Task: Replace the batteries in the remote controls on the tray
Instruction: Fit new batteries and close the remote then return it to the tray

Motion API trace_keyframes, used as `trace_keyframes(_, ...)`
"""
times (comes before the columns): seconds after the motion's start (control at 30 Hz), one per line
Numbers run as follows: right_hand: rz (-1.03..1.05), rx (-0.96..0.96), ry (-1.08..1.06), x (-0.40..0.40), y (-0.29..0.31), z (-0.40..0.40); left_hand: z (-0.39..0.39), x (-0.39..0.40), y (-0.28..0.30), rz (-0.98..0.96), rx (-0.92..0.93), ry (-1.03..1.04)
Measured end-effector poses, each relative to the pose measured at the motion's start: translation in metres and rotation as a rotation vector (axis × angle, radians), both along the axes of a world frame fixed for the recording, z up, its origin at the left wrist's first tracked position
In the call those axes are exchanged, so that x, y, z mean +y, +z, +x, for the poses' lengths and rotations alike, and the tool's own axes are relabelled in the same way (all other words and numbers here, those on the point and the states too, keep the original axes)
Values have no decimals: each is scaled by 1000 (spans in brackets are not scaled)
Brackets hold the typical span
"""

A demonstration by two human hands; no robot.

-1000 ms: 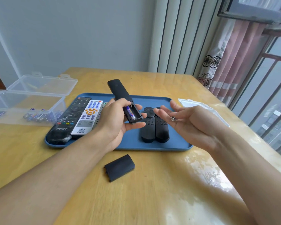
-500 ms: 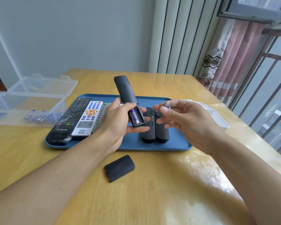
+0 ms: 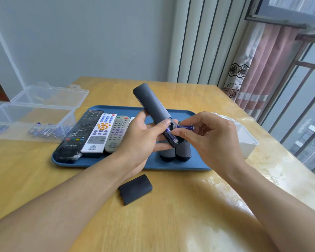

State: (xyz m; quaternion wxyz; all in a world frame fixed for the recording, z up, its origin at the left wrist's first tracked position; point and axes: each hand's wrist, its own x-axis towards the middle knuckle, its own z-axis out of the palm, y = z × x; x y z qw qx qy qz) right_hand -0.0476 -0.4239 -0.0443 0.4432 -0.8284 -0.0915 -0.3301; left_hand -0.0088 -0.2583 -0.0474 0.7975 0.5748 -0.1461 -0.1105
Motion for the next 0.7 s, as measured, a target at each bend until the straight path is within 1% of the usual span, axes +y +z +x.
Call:
trace_keyframes(0.07,-10,-21,0,0,-1,1,-1,-2,-1,-29,-9,24)
trace_keyframes(0.17,-101,-30,-22,1,0,2,-1,-3,-2,-52,-11,87)
trace_keyframes(0.33,-310,28,39,-2,-1,2,3,0,-1,-79,-6,164)
trace_keyframes(0.43,-474,43,73,-4,-1,0,3,1,-1,-83,25,169)
trace_keyframes(0.5,-539,62,100,-5,0,0,4,2,0,-109,51,153)
trace_keyframes(0.57,-536,65,102,-5,1,-1,4,2,1,-105,50,144)
trace_keyframes(0.7,-363,7,46,-5,3,-1,3,3,2,-56,20,94)
